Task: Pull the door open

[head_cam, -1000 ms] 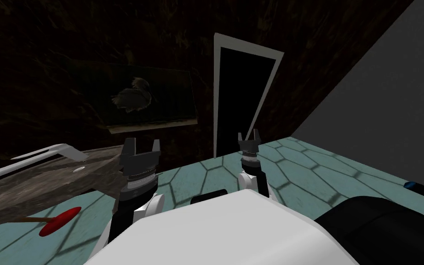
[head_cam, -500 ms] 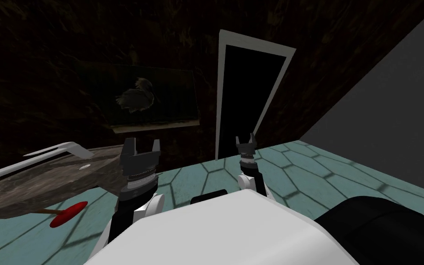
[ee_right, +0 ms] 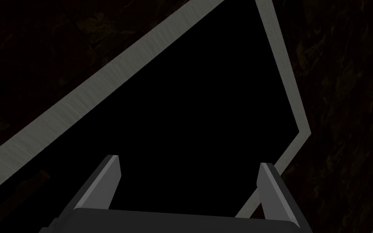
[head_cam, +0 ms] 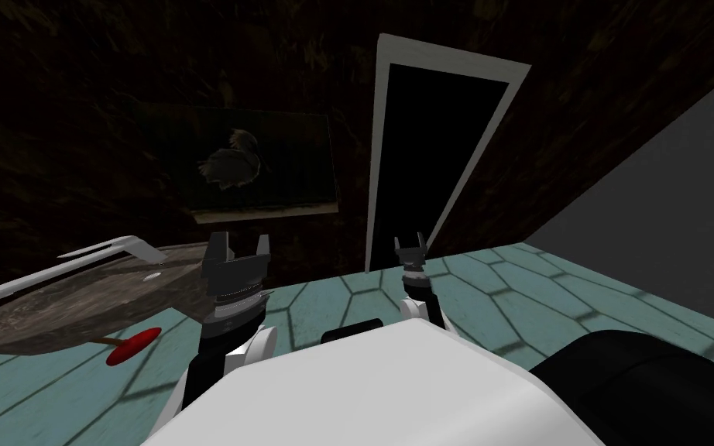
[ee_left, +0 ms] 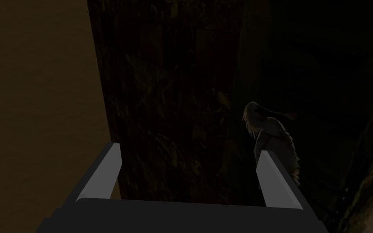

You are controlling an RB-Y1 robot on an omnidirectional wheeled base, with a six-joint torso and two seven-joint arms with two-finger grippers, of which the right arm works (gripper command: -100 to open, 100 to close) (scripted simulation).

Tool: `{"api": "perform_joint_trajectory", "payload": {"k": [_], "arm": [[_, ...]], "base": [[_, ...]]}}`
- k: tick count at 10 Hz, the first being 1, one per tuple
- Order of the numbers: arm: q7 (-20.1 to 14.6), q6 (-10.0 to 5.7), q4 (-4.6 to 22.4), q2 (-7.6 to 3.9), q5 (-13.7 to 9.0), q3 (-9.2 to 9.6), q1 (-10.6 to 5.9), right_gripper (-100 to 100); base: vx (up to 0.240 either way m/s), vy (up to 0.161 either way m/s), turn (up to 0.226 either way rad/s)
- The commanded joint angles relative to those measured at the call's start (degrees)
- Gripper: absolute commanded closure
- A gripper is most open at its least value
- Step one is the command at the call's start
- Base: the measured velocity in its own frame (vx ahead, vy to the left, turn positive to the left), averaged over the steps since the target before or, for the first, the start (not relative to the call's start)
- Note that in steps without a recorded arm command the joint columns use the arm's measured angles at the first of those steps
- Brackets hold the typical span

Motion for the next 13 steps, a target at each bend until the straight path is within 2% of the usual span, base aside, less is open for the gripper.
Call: {"api": "perform_joint_trajectory", "payload": {"k": [1,2,3,7,8,10,11,13], "arm": [[-2.86,-0.77,2.86,-0.3,-0.74,0.15,-0.49,-100],[-4.5,-1.18,4.66,-0.57,-1.27,0.21,-0.51,-100],[-4.73,-1.18,4.68,-0.57,-1.27,0.21,-0.51,-100],[-11.67,-2.83,11.35,-1.57,-3.41,0.47,-0.59,-100],[-11.97,-2.83,11.35,-1.57,-3.41,0.47,-0.59,-100],[-15.51,-3.67,14.74,-2.05,-4.5,0.61,-0.63,-100],[-15.66,-3.67,14.74,-2.05,-4.5,0.61,-0.63,-100],[-19.24,-4.51,18.14,-2.48,-5.59,0.74,-0.67,-100]], "base": [[0.092,-0.037,0.144],[0.108,-0.045,0.133],[0.061,-0.037,0.034],[0.071,-0.043,0.116],[0.051,-0.052,0.061],[0.056,-0.045,0.114],[0.05,-0.035,0.044],[0.06,-0.048,0.113]]}}
